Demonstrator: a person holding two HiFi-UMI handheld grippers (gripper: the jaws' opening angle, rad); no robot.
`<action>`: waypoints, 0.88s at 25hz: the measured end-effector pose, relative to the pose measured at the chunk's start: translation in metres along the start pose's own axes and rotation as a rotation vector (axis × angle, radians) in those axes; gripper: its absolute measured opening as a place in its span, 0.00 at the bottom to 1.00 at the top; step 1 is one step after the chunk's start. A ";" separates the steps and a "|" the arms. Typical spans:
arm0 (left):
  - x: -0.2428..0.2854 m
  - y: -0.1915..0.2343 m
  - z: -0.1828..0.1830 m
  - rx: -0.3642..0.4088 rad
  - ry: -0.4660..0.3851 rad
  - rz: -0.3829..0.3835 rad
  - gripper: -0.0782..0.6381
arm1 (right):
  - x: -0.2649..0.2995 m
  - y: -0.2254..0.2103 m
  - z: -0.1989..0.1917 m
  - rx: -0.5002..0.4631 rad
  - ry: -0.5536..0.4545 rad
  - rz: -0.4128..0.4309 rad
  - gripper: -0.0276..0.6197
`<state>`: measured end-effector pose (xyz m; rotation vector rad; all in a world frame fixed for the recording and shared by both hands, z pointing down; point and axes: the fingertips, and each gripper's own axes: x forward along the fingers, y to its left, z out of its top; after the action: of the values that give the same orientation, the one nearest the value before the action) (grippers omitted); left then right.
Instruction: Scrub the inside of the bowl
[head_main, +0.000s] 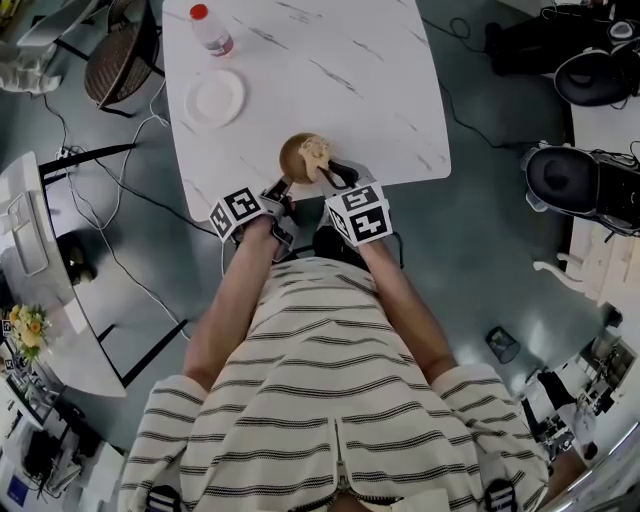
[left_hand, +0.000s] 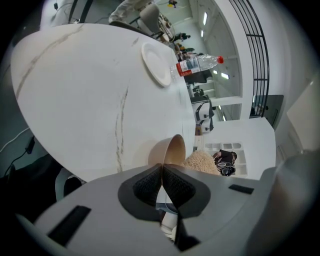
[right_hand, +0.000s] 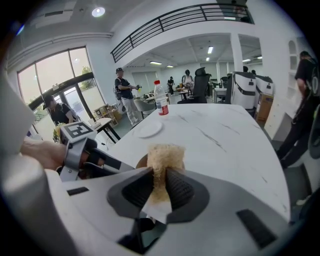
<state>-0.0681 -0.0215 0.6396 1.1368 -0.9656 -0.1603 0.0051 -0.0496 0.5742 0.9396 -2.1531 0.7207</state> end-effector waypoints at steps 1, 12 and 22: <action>0.000 -0.001 0.000 0.002 -0.001 0.000 0.12 | 0.001 -0.001 0.000 0.000 0.002 -0.003 0.17; -0.002 0.001 -0.002 0.009 -0.010 0.005 0.12 | 0.019 -0.009 0.002 -0.001 0.008 -0.020 0.16; -0.001 0.000 -0.001 0.049 0.007 0.019 0.12 | 0.036 -0.007 0.004 -0.026 0.011 -0.030 0.16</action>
<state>-0.0675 -0.0204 0.6388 1.1723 -0.9778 -0.1176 -0.0095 -0.0711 0.6004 0.9505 -2.1287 0.6808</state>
